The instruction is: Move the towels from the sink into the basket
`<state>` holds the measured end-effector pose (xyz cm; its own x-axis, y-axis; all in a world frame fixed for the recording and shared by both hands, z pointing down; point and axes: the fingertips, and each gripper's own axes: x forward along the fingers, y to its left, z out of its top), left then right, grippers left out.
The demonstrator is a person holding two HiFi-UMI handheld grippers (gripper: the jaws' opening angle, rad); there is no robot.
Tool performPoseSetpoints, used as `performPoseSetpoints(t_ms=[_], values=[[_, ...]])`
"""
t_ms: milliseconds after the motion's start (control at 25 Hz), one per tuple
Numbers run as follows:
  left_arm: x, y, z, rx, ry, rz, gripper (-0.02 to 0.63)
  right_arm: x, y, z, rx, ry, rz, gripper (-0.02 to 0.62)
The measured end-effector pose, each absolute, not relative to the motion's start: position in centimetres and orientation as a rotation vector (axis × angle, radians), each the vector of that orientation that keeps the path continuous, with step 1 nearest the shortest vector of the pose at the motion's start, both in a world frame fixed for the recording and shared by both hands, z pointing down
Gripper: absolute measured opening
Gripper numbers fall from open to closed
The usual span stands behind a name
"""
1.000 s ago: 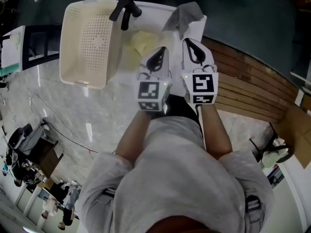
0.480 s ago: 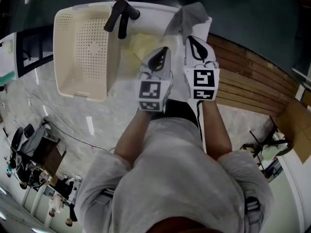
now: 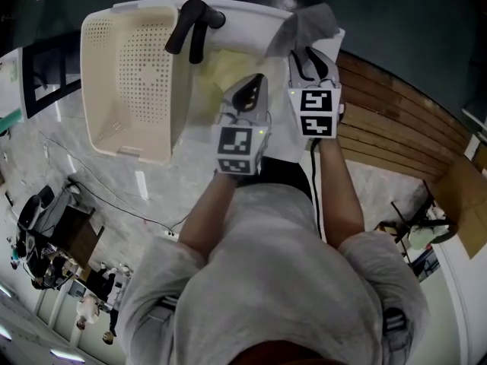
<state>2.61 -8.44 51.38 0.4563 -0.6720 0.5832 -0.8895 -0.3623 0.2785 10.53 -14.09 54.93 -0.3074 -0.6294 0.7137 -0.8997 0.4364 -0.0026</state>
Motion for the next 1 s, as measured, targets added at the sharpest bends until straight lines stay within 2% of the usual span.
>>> performPoseSetpoints(t_ms=[200,240,320,1000], values=[[1.6,-8.6,51.7,2.130,-1.310,0.507,0.020,10.5,-14.2,57.5,1.246,-1.965,0.530,0.135],[1.4,-8.7,51.7,2.127,-1.313,0.506,0.020,10.6,-14.3,57.8,1.246,-1.950,0.524,0.117],[1.2,-8.8,51.7,2.122,-1.318,0.502,0.020,10.9,-14.4,57.9,1.261,-1.932,0.505,0.015],[0.7,-7.9,47.5,2.158,-1.423,0.422,0.020,9.0,-12.6,47.7,1.316,-2.206,0.428,0.012]])
